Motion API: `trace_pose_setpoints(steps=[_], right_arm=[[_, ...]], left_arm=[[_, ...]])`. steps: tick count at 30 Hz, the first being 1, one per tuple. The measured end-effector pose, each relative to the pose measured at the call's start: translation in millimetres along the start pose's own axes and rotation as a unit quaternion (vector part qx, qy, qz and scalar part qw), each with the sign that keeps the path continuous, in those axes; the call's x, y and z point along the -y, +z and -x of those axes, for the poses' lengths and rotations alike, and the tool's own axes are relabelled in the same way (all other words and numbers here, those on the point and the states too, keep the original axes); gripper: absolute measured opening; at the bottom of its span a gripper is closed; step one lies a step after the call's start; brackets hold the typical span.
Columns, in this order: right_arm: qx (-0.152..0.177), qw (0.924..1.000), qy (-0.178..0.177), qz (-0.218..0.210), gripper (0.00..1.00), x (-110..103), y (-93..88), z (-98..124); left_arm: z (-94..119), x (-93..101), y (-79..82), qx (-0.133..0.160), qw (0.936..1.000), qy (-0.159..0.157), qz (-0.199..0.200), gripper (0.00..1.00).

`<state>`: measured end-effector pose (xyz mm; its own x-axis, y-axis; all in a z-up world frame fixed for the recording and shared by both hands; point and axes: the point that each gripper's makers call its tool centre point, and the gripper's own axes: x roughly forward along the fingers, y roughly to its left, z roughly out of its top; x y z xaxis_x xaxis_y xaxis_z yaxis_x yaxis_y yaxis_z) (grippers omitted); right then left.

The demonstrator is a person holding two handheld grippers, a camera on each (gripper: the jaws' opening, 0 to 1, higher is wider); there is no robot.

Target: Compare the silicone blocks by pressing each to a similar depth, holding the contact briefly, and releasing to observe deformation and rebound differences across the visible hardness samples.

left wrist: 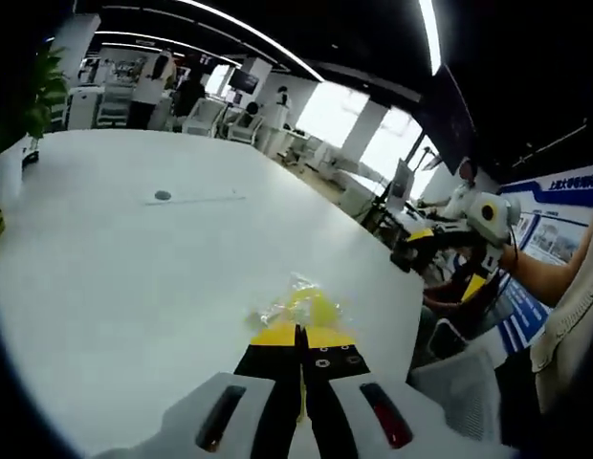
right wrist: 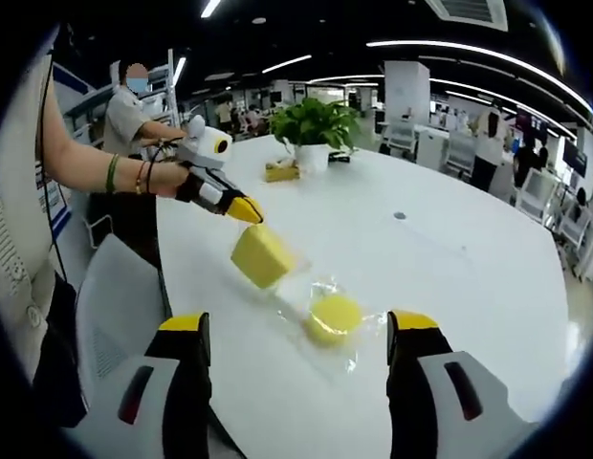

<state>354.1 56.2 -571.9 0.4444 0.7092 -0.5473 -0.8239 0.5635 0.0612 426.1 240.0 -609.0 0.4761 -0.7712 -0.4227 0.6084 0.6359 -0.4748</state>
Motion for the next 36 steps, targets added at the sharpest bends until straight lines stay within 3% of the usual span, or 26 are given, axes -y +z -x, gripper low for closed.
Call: trace_pose_setpoints(steps=[6,13,23,30,36], right_arm=[[-0.001,0.9999,-0.007,-0.01,0.68,2,-3.2,2],[-0.012,0.9997,-0.014,-0.018,0.66,1,-12.5,4],[-0.021,0.999,-0.023,-0.031,0.64,3,-20.6,4],[-0.019,0.9988,-0.024,-0.039,0.63,1,-24.1,2],[-0.02,0.9985,-0.023,-0.046,0.63,1,-27.5,-1]], left_arm=[[0,-45.0,-0.4,-0.007,0.9992,0.04,0.003,0.0],[-13,-76.9,-27.3,-0.065,0.9963,0.055,-0.013,0.0],[-27,-100.3,-49.8,-0.115,0.9909,0.067,-0.022,0.0],[-27,-106.7,-58.8,-0.125,0.9892,0.073,-0.022,0.0],[-25,-111.8,-64.2,-0.115,0.9898,0.084,-0.01,0.0]])
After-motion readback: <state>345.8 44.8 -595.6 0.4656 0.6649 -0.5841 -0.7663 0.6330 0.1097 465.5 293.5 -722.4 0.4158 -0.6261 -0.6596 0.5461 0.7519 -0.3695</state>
